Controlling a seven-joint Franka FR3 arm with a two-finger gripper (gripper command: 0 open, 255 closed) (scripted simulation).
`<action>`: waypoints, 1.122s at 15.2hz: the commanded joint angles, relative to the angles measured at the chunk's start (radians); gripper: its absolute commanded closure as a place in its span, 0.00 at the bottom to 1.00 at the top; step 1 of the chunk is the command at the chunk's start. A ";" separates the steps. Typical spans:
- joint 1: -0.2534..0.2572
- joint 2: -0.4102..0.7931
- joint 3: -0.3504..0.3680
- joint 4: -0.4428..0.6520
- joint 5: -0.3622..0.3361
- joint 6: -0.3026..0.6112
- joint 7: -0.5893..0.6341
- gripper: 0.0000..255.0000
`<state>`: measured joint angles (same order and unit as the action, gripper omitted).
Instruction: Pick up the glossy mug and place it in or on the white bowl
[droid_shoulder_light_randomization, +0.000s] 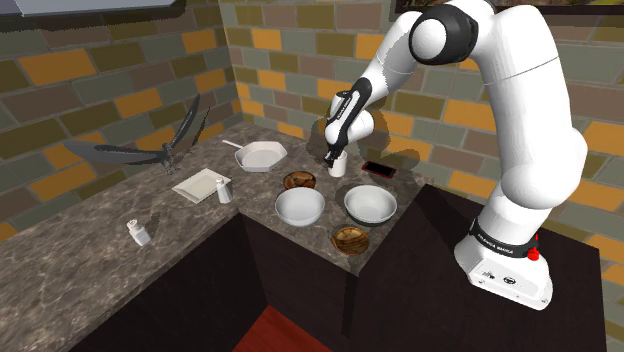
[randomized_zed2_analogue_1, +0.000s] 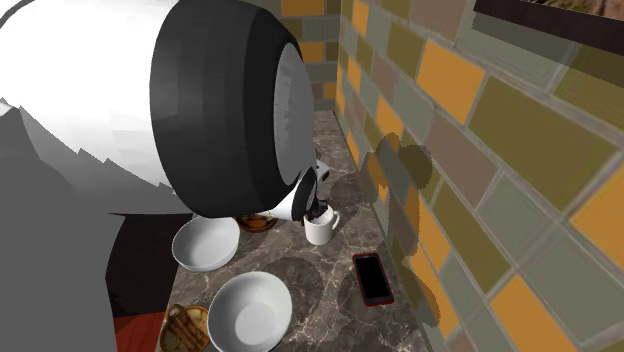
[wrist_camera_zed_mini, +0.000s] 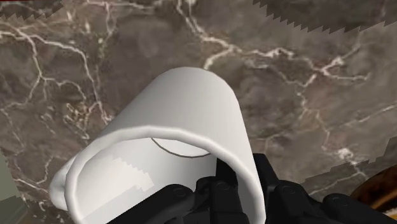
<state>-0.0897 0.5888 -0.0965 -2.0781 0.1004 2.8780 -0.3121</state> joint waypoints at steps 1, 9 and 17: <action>0.000 0.000 0.000 0.000 0.000 0.000 0.000 1.00; 0.006 -0.037 -0.007 -0.010 -0.005 -0.027 0.003 1.00; 0.021 -0.131 -0.026 -0.026 -0.021 -0.105 0.014 1.00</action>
<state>-0.0707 0.4727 -0.1202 -2.0968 0.0817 2.7803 -0.2990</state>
